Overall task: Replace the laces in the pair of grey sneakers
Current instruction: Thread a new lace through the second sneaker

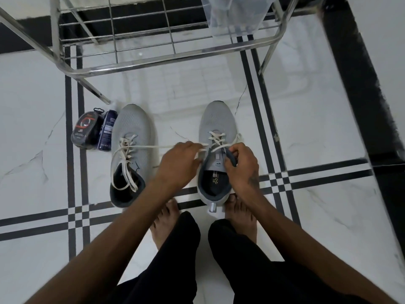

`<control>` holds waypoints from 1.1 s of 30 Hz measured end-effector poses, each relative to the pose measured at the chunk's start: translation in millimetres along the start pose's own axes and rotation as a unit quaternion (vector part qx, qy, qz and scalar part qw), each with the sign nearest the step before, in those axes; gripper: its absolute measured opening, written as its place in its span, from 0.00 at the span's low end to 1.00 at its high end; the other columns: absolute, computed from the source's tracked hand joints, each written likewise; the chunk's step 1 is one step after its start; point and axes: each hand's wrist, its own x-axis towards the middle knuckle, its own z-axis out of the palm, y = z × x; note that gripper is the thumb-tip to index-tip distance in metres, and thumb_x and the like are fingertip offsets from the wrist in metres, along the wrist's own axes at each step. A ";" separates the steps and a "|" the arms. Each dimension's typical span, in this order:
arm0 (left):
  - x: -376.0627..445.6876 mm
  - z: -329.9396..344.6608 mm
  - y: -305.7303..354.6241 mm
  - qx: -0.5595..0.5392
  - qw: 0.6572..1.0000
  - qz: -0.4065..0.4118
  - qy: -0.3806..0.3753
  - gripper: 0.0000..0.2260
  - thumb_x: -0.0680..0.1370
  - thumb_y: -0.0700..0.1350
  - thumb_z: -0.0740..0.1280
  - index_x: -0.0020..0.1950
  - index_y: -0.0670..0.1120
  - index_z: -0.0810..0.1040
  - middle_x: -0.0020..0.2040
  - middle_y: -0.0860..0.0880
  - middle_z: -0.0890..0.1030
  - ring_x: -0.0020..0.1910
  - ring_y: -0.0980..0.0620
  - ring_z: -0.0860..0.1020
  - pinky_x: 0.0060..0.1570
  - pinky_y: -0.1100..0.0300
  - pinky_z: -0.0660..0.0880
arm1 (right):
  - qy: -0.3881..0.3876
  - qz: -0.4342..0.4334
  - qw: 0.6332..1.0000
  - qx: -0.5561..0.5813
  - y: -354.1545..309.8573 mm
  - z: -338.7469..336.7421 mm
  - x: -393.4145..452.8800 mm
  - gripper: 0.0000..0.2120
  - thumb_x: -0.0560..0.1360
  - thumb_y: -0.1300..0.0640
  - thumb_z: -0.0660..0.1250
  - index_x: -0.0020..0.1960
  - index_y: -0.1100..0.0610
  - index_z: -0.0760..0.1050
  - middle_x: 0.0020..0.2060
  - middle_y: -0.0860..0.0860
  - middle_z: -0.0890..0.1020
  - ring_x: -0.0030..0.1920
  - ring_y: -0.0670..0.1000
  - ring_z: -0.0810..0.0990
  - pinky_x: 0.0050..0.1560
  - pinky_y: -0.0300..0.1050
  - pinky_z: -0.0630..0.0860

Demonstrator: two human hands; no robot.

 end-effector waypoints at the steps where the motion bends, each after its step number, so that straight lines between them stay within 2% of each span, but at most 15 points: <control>1: 8.2 3.8 2.9 0.001 1.000 -0.009 -0.025 0.11 0.82 0.47 0.62 0.63 0.48 0.78 0.59 0.47 0.80 0.57 0.45 0.77 0.54 0.51 0.74 | -0.002 0.002 1.000 -0.001 0.3 0.7 0.3 0.06 0.77 0.59 0.69 0.52 0.54 0.73 0.46 0.49 0.76 0.44 0.48 0.75 0.43 0.38 0.70; 4: 19.9 -4.3 -6.6 -0.035 0.999 -0.028 -0.005 0.07 0.82 0.49 0.63 0.51 0.51 0.81 0.45 0.52 0.84 0.47 0.48 0.81 0.46 0.53 0.76 | 0.010 0.012 1.000 -0.001 3.0 0.0 3.5 0.07 0.77 0.61 0.69 0.51 0.55 0.73 0.45 0.49 0.75 0.43 0.48 0.74 0.42 0.37 0.69; 6: 10.0 -21.5 -26.7 -0.067 0.996 -0.059 0.002 0.07 0.81 0.48 0.65 0.48 0.53 0.83 0.40 0.56 0.83 0.41 0.53 0.81 0.45 0.54 0.78 | 0.026 0.020 0.999 0.009 5.9 0.0 3.5 0.06 0.76 0.61 0.68 0.50 0.55 0.72 0.44 0.49 0.75 0.42 0.48 0.74 0.41 0.38 0.67; 10: -39.9 -66.1 -84.9 -0.054 0.976 -0.195 0.084 0.05 0.79 0.49 0.68 0.46 0.53 0.83 0.39 0.53 0.83 0.39 0.52 0.80 0.43 0.54 0.78 | 0.038 0.038 0.998 0.019 7.5 -2.9 3.8 0.07 0.76 0.61 0.69 0.49 0.53 0.71 0.44 0.48 0.75 0.43 0.48 0.74 0.39 0.35 0.67; 13: -72.8 -88.0 -101.5 -0.026 0.952 -0.262 0.156 0.06 0.78 0.51 0.69 0.44 0.53 0.83 0.40 0.52 0.85 0.38 0.50 0.79 0.41 0.56 0.73 | 0.024 0.031 0.999 0.004 4.8 -3.5 4.5 0.06 0.77 0.60 0.69 0.50 0.55 0.72 0.44 0.49 0.76 0.43 0.49 0.75 0.42 0.42 0.72; 15: -76.6 -84.5 -87.9 -0.035 0.959 -0.245 0.142 0.06 0.79 0.50 0.68 0.44 0.52 0.82 0.40 0.52 0.84 0.34 0.52 0.78 0.38 0.58 0.72 | 0.012 0.033 0.999 0.003 2.8 -2.9 5.0 0.05 0.77 0.60 0.68 0.50 0.55 0.72 0.44 0.49 0.76 0.43 0.50 0.77 0.42 0.45 0.75; 17: -70.1 -74.0 -62.2 -0.136 0.965 -0.201 0.096 0.05 0.81 0.48 0.66 0.48 0.50 0.81 0.39 0.52 0.84 0.30 0.56 0.79 0.34 0.60 0.76 | -0.011 0.040 0.999 0.007 -1.0 -4.3 4.9 0.06 0.77 0.58 0.69 0.50 0.54 0.72 0.44 0.49 0.77 0.44 0.51 0.78 0.39 0.41 0.74; 19: -55.9 -67.2 -35.2 -0.309 0.928 -0.201 0.064 0.06 0.81 0.45 0.66 0.56 0.47 0.79 0.37 0.49 0.85 0.29 0.54 0.81 0.32 0.60 0.79 | -0.040 0.046 0.998 0.013 -4.8 -9.6 3.8 0.08 0.76 0.56 0.70 0.52 0.53 0.73 0.46 0.49 0.78 0.45 0.49 0.78 0.37 0.36 0.71; 21: -41.2 -65.2 -7.7 -0.497 0.838 -0.222 0.040 0.11 0.81 0.42 0.67 0.63 0.46 0.74 0.39 0.47 0.86 0.31 0.53 0.81 0.32 0.61 0.79 | -0.034 0.024 0.999 0.007 -13.0 -20.5 -3.3 0.12 0.76 0.54 0.70 0.57 0.51 0.73 0.52 0.47 0.75 0.50 0.47 0.76 0.41 0.36 0.71; 23: -24.6 -64.5 16.8 -0.625 0.746 -0.230 0.017 0.14 0.81 0.40 0.66 0.65 0.47 0.70 0.41 0.47 0.86 0.32 0.53 0.82 0.34 0.61 0.79 | -0.040 -0.020 0.996 0.074 -26.4 -34.3 -14.5 0.14 0.75 0.56 0.69 0.59 0.48 0.73 0.55 0.45 0.76 0.53 0.44 0.76 0.47 0.37 0.74; 24: -16.6 -64.3 26.2 -0.670 0.706 -0.230 0.013 0.15 0.81 0.39 0.66 0.66 0.47 0.68 0.41 0.47 0.86 0.33 0.53 0.82 0.35 0.61 0.79 | -0.095 -0.037 0.984 0.143 -35.7 -41.4 -21.5 0.14 0.76 0.58 0.68 0.59 0.47 0.74 0.55 0.43 0.78 0.54 0.41 0.77 0.49 0.36 0.76; 26: -0.2 -63.5 37.8 -0.725 0.648 -0.232 0.025 0.18 0.81 0.37 0.66 0.68 0.45 0.66 0.39 0.47 0.86 0.33 0.53 0.82 0.35 0.61 0.80 | -0.279 -0.050 0.929 0.239 -54.4 -51.5 -34.4 0.13 0.78 0.57 0.65 0.61 0.47 0.76 0.55 0.44 0.82 0.57 0.43 0.80 0.56 0.39 0.78; 28: 12.7 -62.0 39.7 -0.732 0.636 -0.238 0.053 0.20 0.81 0.36 0.66 0.70 0.44 0.64 0.37 0.46 0.85 0.33 0.52 0.82 0.36 0.61 0.80 | -0.376 -0.041 0.884 0.273 -64.7 -57.2 -43.3 0.10 0.81 0.53 0.62 0.60 0.50 0.78 0.50 0.49 0.85 0.54 0.48 0.83 0.59 0.42 0.79; 31: 20.7 -57.7 28.6 -0.695 0.659 -0.260 0.120 0.19 0.81 0.37 0.66 0.69 0.43 0.65 0.36 0.47 0.84 0.33 0.52 0.82 0.36 0.62 0.80 | -0.336 0.044 0.875 0.347 -67.9 -65.5 -42.1 0.16 0.84 0.48 0.58 0.59 0.56 0.79 0.43 0.55 0.84 0.44 0.53 0.83 0.44 0.44 0.81; 33: 19.8 -51.3 24.0 -0.694 0.645 -0.278 0.155 0.18 0.81 0.36 0.65 0.68 0.44 0.64 0.38 0.45 0.83 0.33 0.52 0.83 0.36 0.62 0.80 | -0.303 0.049 0.895 0.324 -62.8 -64.1 -37.5 0.15 0.81 0.47 0.63 0.63 0.52 0.78 0.49 0.54 0.83 0.48 0.51 0.82 0.45 0.43 0.81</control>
